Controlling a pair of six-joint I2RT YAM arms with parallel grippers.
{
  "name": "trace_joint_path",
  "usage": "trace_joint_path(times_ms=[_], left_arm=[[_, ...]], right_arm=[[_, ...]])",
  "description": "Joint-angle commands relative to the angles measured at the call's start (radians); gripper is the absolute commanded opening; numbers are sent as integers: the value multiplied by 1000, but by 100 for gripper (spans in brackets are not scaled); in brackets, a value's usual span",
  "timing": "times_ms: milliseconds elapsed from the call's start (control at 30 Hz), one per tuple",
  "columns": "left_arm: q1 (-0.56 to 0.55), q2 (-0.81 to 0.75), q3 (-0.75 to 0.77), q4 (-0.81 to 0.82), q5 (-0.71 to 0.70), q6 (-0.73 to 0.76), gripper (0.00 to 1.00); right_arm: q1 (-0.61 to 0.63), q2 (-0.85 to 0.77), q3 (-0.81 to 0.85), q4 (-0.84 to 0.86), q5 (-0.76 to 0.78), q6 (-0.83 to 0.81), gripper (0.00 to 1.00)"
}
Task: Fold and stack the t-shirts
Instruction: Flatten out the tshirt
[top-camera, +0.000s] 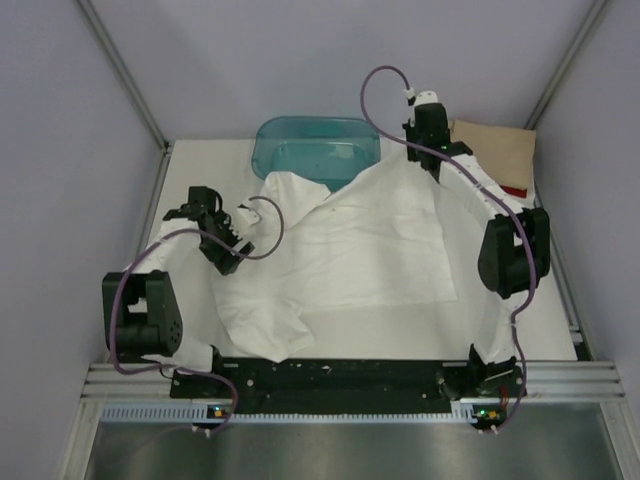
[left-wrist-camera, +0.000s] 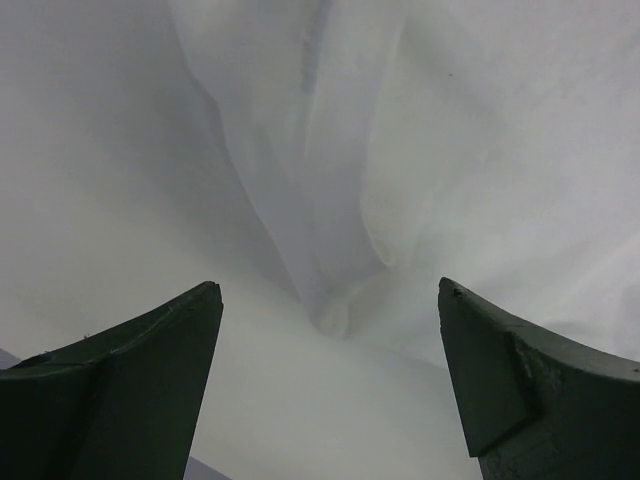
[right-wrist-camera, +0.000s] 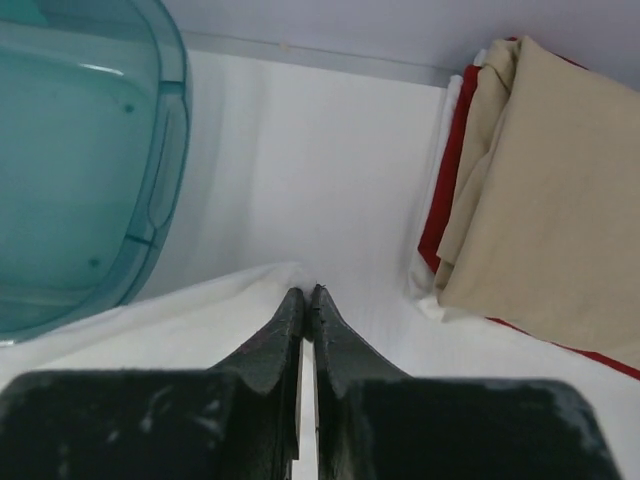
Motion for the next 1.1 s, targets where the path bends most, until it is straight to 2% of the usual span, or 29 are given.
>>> trace_joint_path(times_ms=[0, 33, 100, 133, 167, 267, 367, 533, 667, 767, 833, 900, 933, 1033, 1067], left_arm=[[1, 76, 22, 111, -95, -42, 91], [1, 95, 19, 114, -100, -43, 89], [1, 116, 14, 115, -105, -49, 83], [1, 122, 10, 123, -102, -56, 79], [1, 122, 8, 129, -94, -60, 73], [-1, 121, 20, 125, -51, -82, 49], [9, 110, 30, 108, -8, -95, 35], [44, 105, 25, 105, 17, -143, 20], [88, 105, 25, 103, 75, -183, 9], [137, 101, 25, 97, 150, -206, 8], [174, 105, 25, 91, 184, -217, 8], [219, 118, 25, 85, 201, -223, 6], [239, 122, 21, 82, 211, -224, 6], [309, 138, 13, 70, 262, -227, 8], [328, 139, 5, 66, 268, -224, 10]], right_arm=[[-34, 101, 183, -82, 125, 33, 10], [-42, 133, 223, -132, 133, 47, 30], [-75, 184, 318, -276, 129, 94, 55], [-94, 196, 353, -333, 121, 126, 65], [-110, 193, 360, -378, 118, 154, 69], [-115, 65, 226, -401, 126, 205, 74], [-105, -116, 3, -391, 104, 240, 75], [-95, -374, -451, -360, 48, 360, 76], [-89, -501, -670, -346, -14, 453, 75], [-52, -571, -828, -291, -23, 515, 74], [-51, -563, -904, -256, -84, 558, 72], [-49, -537, -951, -234, -135, 581, 61], [-51, -529, -971, -222, -153, 587, 53], [-49, -543, -1028, -200, -132, 611, 11], [-49, -563, -1042, -202, -118, 618, 0]])
